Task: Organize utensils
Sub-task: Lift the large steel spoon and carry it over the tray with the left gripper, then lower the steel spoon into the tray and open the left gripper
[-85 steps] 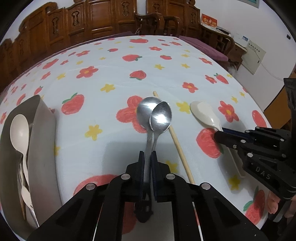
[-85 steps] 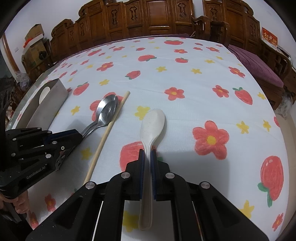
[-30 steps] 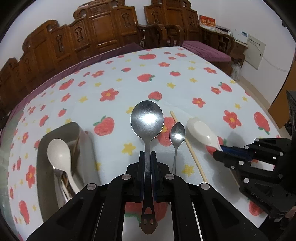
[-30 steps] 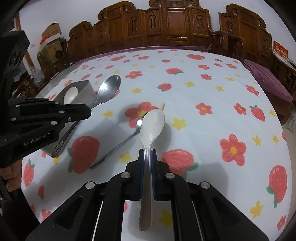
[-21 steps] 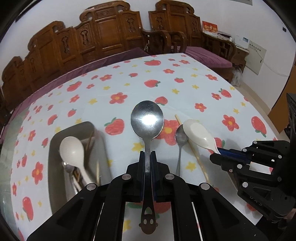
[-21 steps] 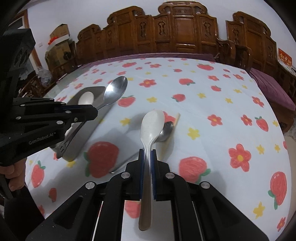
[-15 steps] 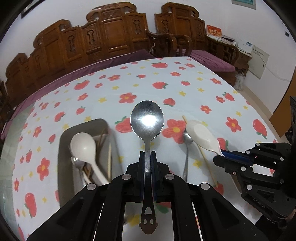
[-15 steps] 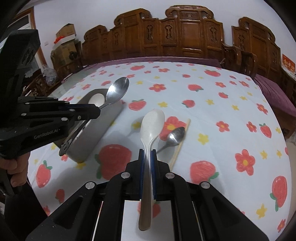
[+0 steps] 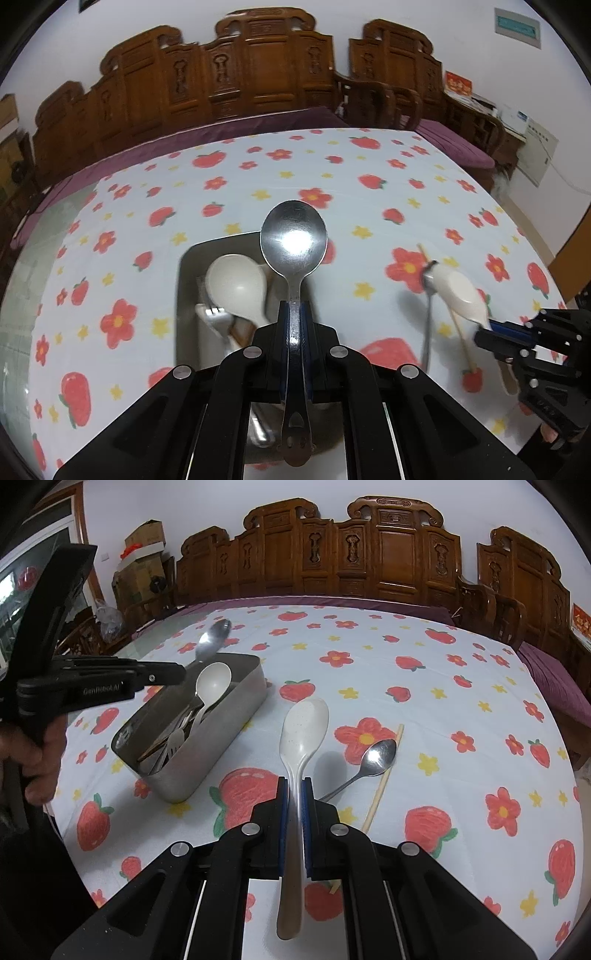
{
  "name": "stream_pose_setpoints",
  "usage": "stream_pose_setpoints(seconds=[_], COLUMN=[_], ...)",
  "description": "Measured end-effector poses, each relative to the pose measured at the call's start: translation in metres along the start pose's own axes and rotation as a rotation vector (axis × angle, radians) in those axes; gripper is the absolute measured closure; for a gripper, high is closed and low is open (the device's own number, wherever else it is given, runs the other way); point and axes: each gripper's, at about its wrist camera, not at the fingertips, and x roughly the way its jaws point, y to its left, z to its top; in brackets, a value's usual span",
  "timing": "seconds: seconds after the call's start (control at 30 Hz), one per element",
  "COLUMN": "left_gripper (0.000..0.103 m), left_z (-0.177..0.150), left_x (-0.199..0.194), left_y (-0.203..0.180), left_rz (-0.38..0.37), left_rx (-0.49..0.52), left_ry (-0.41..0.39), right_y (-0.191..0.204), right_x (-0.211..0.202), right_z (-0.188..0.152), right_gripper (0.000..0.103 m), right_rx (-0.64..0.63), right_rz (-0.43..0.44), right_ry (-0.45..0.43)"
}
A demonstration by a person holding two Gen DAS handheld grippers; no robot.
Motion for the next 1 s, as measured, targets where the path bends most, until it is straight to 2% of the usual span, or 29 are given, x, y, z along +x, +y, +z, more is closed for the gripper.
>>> stream_pose_setpoints(seconds=[0.43, 0.63, 1.0], left_gripper=[0.098, 0.098, 0.098], left_z=[-0.019, -0.030, -0.033], left_x=[0.024, 0.038, 0.048], left_y=[0.045, 0.051, 0.052], left_rz=[0.032, 0.051, 0.030], left_rx=[-0.073, -0.079, -0.088], left_ry=[0.010, 0.027, 0.057], right_y=[0.015, 0.022, 0.032], right_x=[0.010, 0.018, 0.026], right_z=[0.005, 0.008, 0.010], right_gripper=[0.095, 0.095, 0.095], right_rx=[-0.007, -0.018, -0.043], right_rz=[-0.008, -0.009, -0.024], right_ry=[0.003, 0.012, 0.030])
